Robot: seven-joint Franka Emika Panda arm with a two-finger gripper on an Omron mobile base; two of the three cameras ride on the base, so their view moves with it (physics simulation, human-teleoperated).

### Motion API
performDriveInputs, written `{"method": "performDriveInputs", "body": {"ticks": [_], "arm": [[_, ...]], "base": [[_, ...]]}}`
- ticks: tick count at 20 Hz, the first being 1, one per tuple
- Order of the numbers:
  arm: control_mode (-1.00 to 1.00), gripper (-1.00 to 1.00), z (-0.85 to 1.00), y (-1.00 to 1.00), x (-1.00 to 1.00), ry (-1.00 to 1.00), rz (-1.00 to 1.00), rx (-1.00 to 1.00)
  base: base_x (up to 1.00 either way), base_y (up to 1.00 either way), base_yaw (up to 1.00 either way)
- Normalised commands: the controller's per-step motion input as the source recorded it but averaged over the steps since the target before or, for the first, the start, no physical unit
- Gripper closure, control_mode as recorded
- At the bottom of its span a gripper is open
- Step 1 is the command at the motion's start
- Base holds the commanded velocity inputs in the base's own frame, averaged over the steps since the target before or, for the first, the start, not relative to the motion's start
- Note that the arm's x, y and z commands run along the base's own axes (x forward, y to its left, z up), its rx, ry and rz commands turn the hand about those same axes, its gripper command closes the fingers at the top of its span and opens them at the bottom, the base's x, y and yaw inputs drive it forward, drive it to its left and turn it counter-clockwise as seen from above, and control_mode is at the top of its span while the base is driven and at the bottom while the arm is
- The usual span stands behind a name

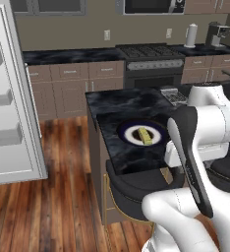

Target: Retrieve the butter from the fridge and place it on a plate on the dining table. Then retrieve the butter knife by the fridge and place it near the plate.

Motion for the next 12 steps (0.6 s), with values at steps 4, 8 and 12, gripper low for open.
{"method": "performDriveInputs", "body": {"ticks": [4, 8, 12], "arm": [[-1.0, -1.0, 0.0, 0.0, 0.0, 0.0, 0.0, 0.0], [-1.0, -1.0, 0.0, 0.0, -0.17, 0.0, 0.0, 0.0], [1.0, -1.0, 0.0, 0.0, 0.0, 0.0, 0.0, 0.0]], "base": [[0.0, 0.0, 0.0], [0.0, 0.0, 0.0], [-0.75, -0.28, -0.09]]}}
